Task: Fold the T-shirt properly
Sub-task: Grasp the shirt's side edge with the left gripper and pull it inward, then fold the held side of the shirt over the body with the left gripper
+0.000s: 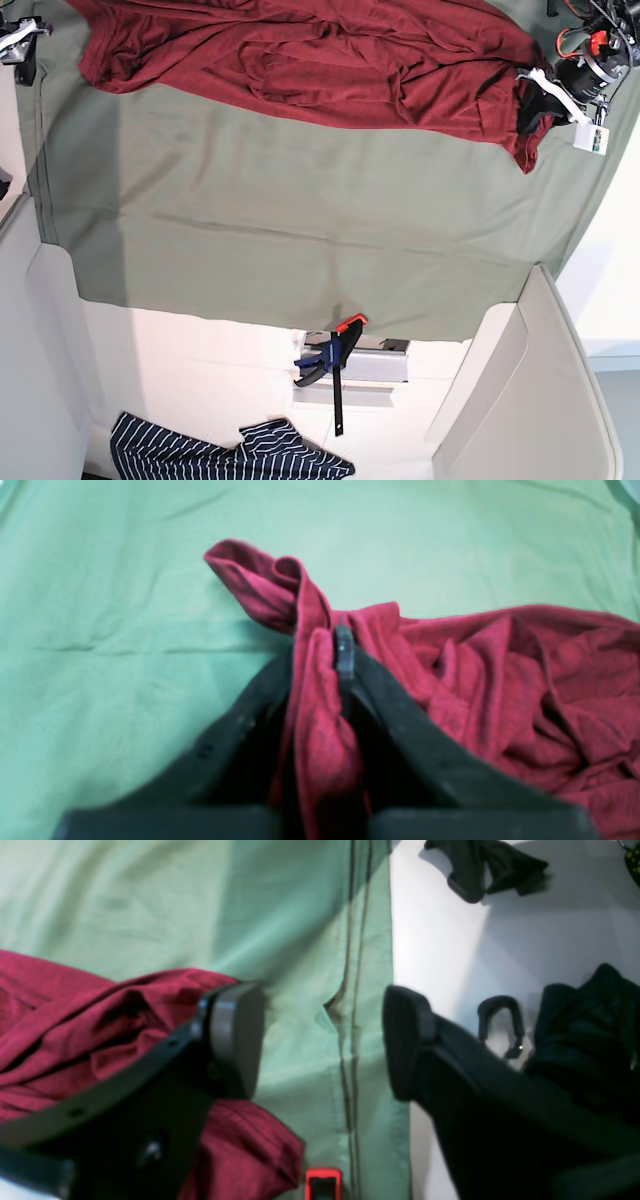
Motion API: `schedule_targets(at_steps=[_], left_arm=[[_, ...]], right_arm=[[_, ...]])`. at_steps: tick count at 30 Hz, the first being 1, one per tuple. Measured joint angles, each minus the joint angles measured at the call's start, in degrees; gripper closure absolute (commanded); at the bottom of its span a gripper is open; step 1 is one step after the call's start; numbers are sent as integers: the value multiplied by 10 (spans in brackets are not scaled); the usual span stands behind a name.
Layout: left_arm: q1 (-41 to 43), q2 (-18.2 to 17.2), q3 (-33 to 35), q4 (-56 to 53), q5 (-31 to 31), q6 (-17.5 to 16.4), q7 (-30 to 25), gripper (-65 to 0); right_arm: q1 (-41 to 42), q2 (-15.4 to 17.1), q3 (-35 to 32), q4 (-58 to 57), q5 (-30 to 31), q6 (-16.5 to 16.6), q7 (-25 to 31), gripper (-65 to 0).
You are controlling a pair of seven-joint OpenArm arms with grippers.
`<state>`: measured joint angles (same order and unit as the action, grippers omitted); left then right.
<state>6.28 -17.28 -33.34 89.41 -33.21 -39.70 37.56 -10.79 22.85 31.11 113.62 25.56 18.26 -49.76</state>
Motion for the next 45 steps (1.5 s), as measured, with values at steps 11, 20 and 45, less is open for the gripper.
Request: schedule_targets(at_steps=[11, 20, 45], left_arm=[[50, 29, 206, 221, 96, 10, 24, 0], [67, 92, 409, 242, 237, 91, 32, 0], [-2, 182, 454, 97, 137, 113, 77, -421]], right_arm=[[0, 0, 0, 0, 2, 0, 0, -373], [0, 0, 0, 0, 2, 0, 0, -373], [0, 0, 0, 0, 2, 0, 0, -373]])
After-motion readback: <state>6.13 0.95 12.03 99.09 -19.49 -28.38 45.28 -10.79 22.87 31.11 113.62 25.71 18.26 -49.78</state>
